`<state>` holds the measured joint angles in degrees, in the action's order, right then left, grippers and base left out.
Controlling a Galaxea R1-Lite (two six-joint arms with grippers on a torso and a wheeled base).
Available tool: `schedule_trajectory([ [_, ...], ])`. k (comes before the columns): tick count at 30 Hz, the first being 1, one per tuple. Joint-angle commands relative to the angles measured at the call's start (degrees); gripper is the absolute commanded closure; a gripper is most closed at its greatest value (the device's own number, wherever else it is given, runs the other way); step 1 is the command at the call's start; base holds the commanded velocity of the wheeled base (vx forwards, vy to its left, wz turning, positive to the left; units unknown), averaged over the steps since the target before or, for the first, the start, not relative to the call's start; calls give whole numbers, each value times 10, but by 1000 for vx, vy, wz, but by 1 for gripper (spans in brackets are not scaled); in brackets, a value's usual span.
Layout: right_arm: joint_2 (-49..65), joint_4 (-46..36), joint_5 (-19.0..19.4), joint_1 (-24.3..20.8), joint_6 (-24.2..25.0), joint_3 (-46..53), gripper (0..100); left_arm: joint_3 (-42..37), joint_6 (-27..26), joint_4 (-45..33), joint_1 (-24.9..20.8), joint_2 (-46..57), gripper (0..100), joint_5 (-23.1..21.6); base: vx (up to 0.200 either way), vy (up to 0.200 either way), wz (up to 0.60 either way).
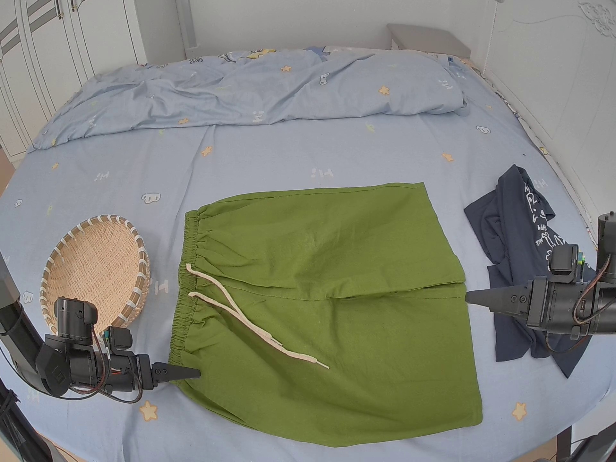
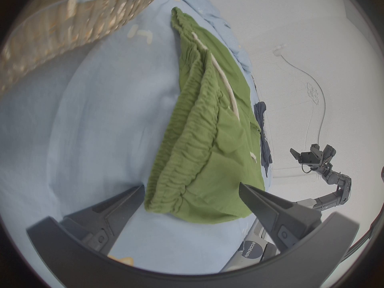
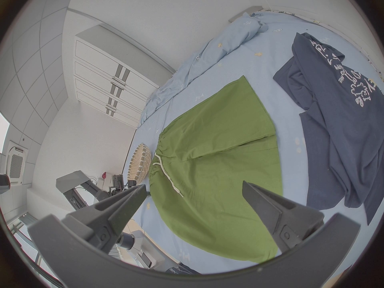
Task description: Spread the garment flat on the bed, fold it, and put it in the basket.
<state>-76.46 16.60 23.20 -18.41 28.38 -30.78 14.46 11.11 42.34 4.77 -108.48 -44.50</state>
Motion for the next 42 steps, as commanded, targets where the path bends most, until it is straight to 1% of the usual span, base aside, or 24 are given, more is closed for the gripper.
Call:
schedule_trajectory([
  [1, -3, 0, 6, 1, 0, 2, 0, 0, 1, 14, 2, -25, 0, 4, 0, 0, 0],
  [2, -3, 0, 7, 2, 0, 3, 0, 0, 1, 19, 2, -28, 100, 4, 0, 0, 0],
  [11, -3, 0, 7, 3, -1, 4, 0, -2, 1, 25, 5, -30, 100, 4, 0, 0, 0],
  [15, -1, -3, 7, 5, -1, 8, 0, -12, 1, 22, 14, -29, 100, 4, 0, 0, 0],
  [16, -1, -5, 7, 6, -1, 20, 0, -29, 0, 22, 29, -21, 100, 4, 0, 0, 0],
  [19, -3, -4, 4, 7, -5, 44, 0, -55, -4, 26, 47, -9, 100, 0, 0, 0, 0],
  [21, -2, -3, 3, 3, -9, 71, 0, -80, -3, 25, 63, 12, 100, -13, 0, 0, 0],
  [24, 0, -3, 3, 2, -14, 106, 0, -97, -4, 25, 83, 20, 100, -24, 0, 0, 0],
  [28, -4, -2, 3, 7, -31, 148, 0, -119, -6, 26, 95, 23, 100, -25, 0, 0, 0],
  [33, -5, -1, 4, 21, -50, 185, 0, -128, -6, 28, 86, 33, 100, -33, 0, 0, 0],
  [34, -9, -1, 6, 29, -57, 194, 0, -128, -5, 28, 86, 39, 100, -43, 0, 0, 0],
  [39, -46, 1, 11, 49, -62, 208, 0, -125, -6, 29, 91, 35, 100, -53, 0, 0, 0],
  [42, -90, 24, 40, 69, -85, 226, 0, -120, -6, 30, 90, 33, 100, -53, 0, 0, 0],
])
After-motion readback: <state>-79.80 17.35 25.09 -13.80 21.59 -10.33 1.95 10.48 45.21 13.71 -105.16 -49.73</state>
